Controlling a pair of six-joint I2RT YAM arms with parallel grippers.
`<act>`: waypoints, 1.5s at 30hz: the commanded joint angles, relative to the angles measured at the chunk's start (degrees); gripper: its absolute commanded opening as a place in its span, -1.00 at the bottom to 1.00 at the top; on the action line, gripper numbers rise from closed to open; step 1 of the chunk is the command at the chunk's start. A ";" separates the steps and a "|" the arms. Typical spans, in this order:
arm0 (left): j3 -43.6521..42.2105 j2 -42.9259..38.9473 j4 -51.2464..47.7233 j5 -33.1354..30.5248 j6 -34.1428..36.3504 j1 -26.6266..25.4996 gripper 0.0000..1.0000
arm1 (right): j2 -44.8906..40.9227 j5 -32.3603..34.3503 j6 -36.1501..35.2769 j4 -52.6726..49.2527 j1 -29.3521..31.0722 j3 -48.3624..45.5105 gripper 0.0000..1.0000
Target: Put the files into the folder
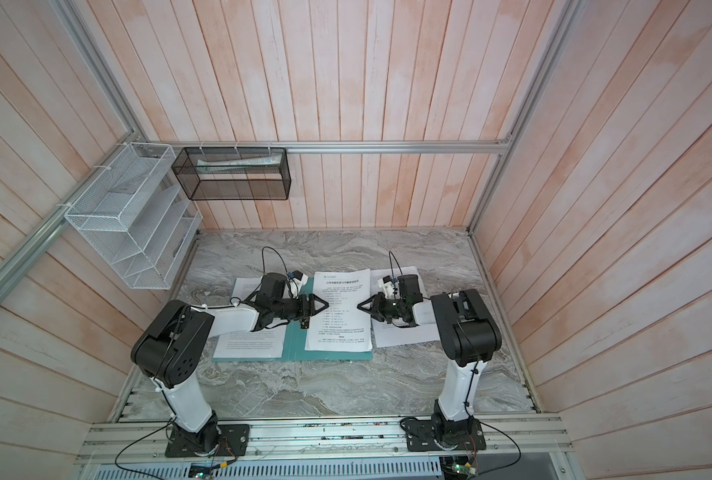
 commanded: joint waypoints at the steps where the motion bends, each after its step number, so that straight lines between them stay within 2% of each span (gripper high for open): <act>1: 0.01 0.30 1.10 0.52 -0.08 0.27 0.56 | 0.72 -0.63 0.23 -0.50 0.35 1.48 -0.66; 4: 0.14 -0.16 0.87 0.43 -0.08 0.28 0.56 | 0.64 -0.89 0.42 -0.37 0.35 1.81 -0.99; 5: 0.27 -0.31 0.78 0.49 -0.08 0.28 0.56 | 0.55 -1.20 0.82 -0.02 0.35 1.88 -1.00; 11: 1.80 -3.52 -1.15 0.48 -0.04 0.27 0.55 | -3.17 -3.18 3.61 2.82 0.35 1.65 -1.00; 16: 2.32 -7.14 -2.62 0.63 -0.20 0.79 0.57 | -8.18 -5.33 9.95 9.18 0.35 -0.46 -1.00; 20: 1.17 -10.33 -1.73 1.79 -1.61 2.13 0.59 | -11.71 -5.87 14.47 12.98 0.52 -1.55 -1.00; 29: -3.11 -17.91 -3.14 1.49 -1.75 7.20 0.59 | -14.56 -4.87 17.16 14.88 1.57 -1.27 -1.00; 33: -5.14 -19.63 -3.45 1.75 -1.36 8.99 0.59 | -11.87 -5.69 21.99 23.38 1.57 -3.87 -1.00; 36: -6.60 -20.44 -3.58 1.74 -1.27 9.67 0.59 | -9.41 -6.42 32.41 38.41 1.62 -6.88 -1.00; 38: -7.27 -20.74 -3.33 1.66 -1.39 9.86 0.59 | -8.15 -6.43 37.54 44.66 2.07 -7.29 -1.00; 45: -7.77 -20.97 -3.41 1.49 -1.22 10.43 0.59 | -8.39 -4.97 40.65 46.64 5.14 -4.28 -1.00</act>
